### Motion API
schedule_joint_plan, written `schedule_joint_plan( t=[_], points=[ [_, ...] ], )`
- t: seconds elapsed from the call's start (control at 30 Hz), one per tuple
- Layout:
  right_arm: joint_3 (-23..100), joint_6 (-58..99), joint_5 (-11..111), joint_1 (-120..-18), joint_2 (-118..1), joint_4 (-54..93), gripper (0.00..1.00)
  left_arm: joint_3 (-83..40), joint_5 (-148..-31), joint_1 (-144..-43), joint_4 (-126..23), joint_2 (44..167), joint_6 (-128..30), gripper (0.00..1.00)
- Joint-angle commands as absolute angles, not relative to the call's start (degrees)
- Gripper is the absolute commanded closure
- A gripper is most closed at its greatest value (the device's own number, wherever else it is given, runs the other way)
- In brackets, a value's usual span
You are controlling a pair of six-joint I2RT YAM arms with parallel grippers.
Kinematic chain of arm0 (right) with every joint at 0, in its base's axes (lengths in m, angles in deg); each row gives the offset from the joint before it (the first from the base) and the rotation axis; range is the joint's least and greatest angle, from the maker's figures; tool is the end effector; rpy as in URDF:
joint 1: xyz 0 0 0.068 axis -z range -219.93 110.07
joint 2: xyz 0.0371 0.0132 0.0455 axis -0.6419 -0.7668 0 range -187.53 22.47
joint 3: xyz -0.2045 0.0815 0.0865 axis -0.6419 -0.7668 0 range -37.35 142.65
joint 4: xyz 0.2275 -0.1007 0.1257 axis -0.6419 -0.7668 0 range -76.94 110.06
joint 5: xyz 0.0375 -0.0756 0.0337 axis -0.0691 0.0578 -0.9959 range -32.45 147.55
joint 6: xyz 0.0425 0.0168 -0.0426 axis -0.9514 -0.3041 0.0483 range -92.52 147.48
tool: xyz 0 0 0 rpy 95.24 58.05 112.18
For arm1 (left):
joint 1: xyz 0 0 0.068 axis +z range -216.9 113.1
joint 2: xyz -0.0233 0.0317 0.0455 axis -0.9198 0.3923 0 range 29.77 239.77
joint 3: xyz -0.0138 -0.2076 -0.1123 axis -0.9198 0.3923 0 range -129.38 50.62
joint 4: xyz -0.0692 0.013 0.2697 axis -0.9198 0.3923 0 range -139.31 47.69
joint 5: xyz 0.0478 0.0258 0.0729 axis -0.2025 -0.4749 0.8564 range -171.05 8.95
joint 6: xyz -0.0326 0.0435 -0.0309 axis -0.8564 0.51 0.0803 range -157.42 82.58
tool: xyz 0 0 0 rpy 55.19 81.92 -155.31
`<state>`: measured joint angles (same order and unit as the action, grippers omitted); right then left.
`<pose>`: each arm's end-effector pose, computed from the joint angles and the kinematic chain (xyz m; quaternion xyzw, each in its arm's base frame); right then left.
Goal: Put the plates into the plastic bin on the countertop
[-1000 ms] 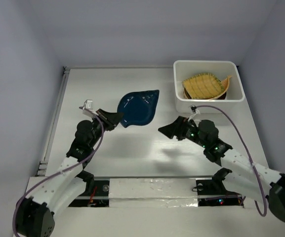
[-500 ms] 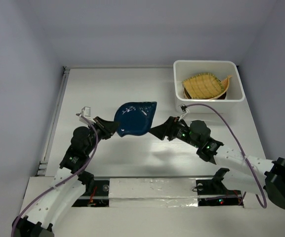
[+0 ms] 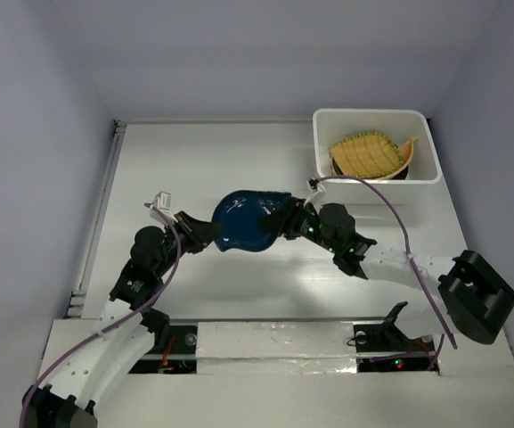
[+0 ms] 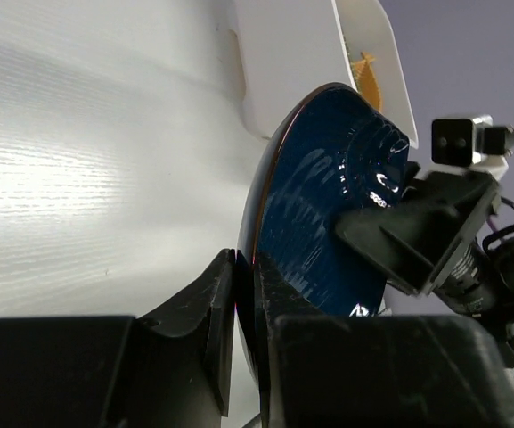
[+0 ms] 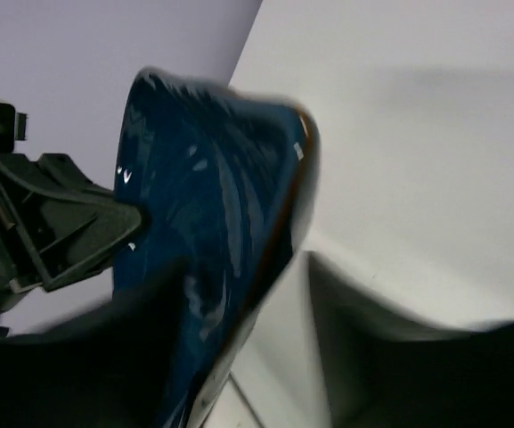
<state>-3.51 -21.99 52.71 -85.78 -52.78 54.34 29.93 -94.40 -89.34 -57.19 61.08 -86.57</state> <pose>0.2200 0.2325 0.1883 -0.0043 0.7495 0.5101 0.4220 0.1963 -0.0929 0.2357 -0.0880 0.7180 -0.4690 0.5067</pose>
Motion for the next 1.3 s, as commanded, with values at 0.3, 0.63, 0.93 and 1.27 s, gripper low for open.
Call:
schedule_joint_plan(
  t=[0.3,0.63,0.93,1.27],
  points=[
    [0.0,-23.3,67.7,-85.3,-46.1,54.1,1.00,24.4,-95.0,-89.5,-60.8,58.4,-81.0,0.47],
    [5.4,-20.5,55.4,-65.3,-36.5,47.3,1.00,18.1,-89.4,-89.5,-52.7,55.4,-74.3,0.28],
    [15.3,-15.3,47.9,-45.3,-34.3,36.4,1.00,17.7,-88.0,-89.5,-47.6,53.3,-70.9,0.22],
    [23.9,-13.6,42.9,-32.2,-51.5,32.4,1.00,14.2,-84.9,-89.5,-41.1,50.5,-67.8,0.16]
  ],
)
